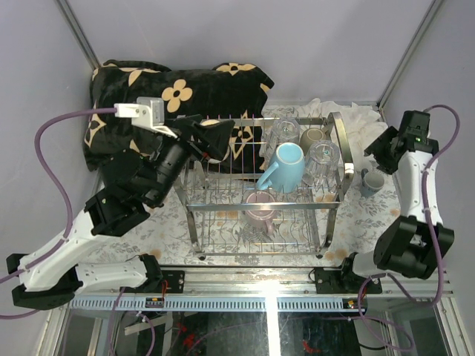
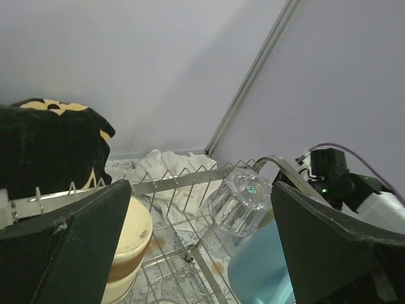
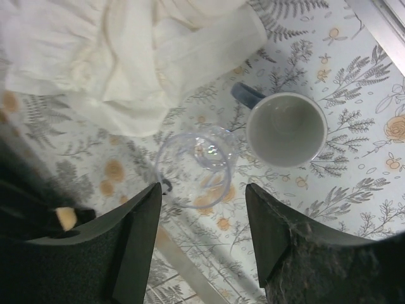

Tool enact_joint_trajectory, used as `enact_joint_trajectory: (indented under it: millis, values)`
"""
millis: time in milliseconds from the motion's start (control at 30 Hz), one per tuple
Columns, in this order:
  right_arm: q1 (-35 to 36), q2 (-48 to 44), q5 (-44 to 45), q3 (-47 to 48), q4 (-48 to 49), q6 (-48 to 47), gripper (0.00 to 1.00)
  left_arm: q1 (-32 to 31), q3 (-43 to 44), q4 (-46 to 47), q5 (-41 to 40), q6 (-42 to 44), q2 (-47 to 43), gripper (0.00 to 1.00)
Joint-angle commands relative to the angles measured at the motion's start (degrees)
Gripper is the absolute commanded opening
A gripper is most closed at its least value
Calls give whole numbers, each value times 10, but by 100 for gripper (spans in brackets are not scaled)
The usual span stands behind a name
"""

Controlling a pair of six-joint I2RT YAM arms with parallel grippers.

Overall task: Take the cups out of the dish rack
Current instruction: Unload the cup from the dish rack.

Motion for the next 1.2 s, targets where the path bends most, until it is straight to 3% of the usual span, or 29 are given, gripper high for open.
enact_joint_trajectory:
  millis: [0, 233, 600, 800, 1167]
  values:
    - [0, -64, -40, 32, -10, 13, 63, 2, 59, -49, 50, 35, 41, 92]
    - [0, -121, -102, 66, 6, 29, 66, 2, 147, -146, 194, 82, 115, 92]
    - [-1, -140, -115, 54, 16, 38, 68, 2, 138, -166, 374, 98, 119, 97]
    - [0, -143, -120, 43, 20, 41, 68, 3, 138, -168, 417, 91, 138, 100]
    - [-1, -155, -119, 32, 26, 44, 68, 3, 142, -145, 422, 97, 179, 100]
